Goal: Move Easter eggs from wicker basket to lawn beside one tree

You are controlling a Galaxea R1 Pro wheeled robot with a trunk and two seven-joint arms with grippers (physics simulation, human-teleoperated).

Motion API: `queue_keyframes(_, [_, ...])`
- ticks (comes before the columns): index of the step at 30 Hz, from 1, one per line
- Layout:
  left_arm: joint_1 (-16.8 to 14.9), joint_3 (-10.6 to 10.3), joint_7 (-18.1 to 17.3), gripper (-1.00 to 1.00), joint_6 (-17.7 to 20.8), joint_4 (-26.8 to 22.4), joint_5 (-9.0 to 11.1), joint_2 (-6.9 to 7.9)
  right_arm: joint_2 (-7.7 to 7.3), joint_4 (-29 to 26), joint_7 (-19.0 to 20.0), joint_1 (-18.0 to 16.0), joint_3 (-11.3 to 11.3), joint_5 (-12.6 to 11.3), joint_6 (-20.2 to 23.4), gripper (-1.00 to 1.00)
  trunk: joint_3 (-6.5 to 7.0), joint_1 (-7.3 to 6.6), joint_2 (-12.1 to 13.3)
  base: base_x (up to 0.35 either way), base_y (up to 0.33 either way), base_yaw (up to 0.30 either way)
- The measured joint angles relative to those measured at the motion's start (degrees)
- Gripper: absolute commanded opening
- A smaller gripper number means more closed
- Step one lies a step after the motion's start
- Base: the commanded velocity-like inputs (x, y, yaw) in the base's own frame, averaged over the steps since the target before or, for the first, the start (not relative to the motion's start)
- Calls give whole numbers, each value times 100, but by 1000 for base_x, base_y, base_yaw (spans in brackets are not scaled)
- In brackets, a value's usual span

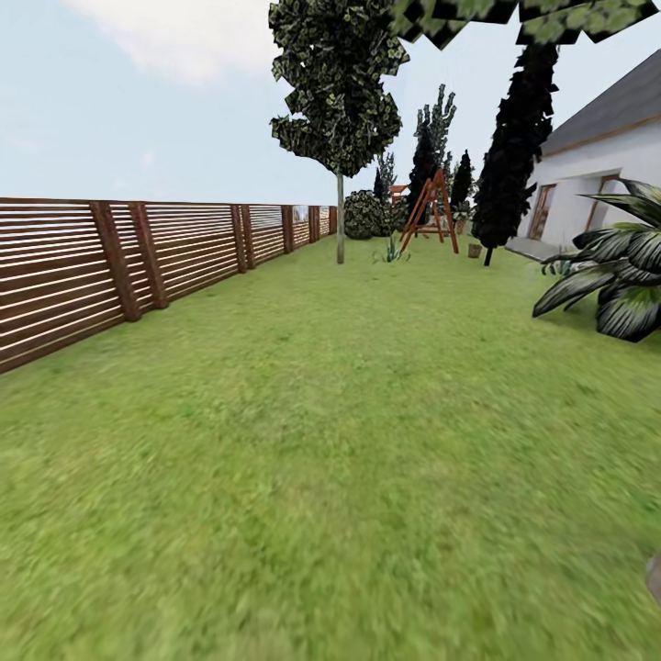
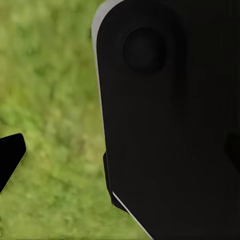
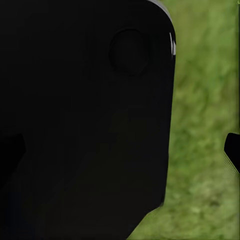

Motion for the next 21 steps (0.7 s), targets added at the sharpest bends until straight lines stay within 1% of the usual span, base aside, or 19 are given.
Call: queue_keyframes(21, [-2,0,0,100,0,-1,0,6,-17,-6,0,0,15,11,-6,100,0,0,0,332,0,-5])
